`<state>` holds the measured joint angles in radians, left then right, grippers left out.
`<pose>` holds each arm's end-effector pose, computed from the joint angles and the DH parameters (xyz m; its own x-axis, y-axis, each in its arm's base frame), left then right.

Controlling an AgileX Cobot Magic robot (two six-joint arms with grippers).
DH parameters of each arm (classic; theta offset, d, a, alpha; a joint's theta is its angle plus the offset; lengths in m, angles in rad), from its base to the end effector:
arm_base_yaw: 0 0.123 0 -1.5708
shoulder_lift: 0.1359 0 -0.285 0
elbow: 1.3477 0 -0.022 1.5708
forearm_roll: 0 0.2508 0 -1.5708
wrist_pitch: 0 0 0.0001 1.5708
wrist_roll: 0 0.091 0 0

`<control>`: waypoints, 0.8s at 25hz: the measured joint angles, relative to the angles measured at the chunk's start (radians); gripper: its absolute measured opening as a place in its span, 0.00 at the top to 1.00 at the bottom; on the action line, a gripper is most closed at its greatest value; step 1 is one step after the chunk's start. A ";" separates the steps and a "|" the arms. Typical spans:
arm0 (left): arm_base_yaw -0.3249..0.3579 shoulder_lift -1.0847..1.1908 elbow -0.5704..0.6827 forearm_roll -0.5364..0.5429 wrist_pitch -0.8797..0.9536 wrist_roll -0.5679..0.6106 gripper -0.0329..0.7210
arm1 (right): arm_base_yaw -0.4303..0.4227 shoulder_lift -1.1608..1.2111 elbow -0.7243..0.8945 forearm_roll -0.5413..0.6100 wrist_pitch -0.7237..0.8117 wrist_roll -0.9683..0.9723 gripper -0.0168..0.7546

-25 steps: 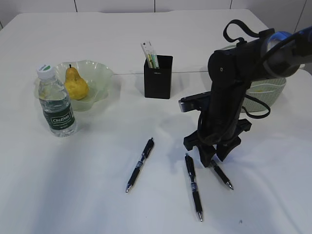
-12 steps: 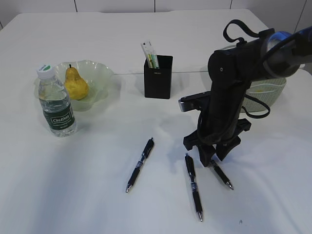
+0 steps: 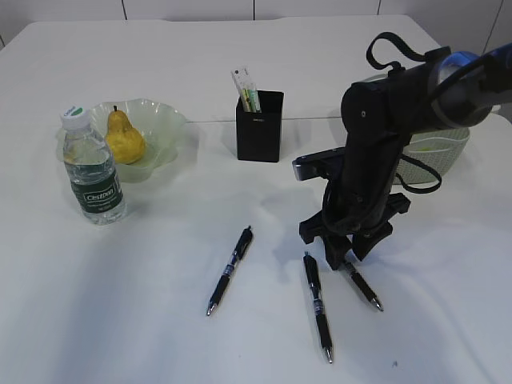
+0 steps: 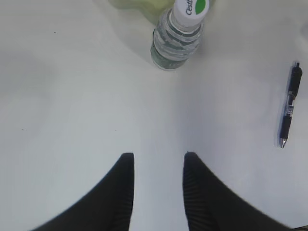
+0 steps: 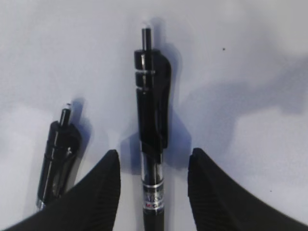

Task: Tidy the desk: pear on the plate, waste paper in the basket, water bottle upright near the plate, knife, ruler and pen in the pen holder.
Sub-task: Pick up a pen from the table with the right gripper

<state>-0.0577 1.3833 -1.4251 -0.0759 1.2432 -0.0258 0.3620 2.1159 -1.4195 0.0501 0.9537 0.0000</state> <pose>0.2704 -0.0222 0.3802 -0.8990 0.0017 -0.4379 0.0441 0.9953 -0.0865 0.3712 0.1446 0.1280 -0.9450 -0.3269 -0.0073 -0.3269 0.9442 0.0411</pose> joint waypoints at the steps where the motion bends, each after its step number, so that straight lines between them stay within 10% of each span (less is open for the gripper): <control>1: 0.000 0.000 0.000 0.000 0.000 0.000 0.64 | 0.000 0.000 0.000 0.000 -0.002 0.000 0.50; 20: 0.000 0.000 0.000 0.000 0.000 0.000 0.64 | 0.000 0.004 -0.002 -0.023 -0.051 0.029 0.50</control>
<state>-0.0577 1.3833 -1.4251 -0.0759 1.2432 -0.0258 0.3620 2.1203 -1.4214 0.0267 0.9024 0.0291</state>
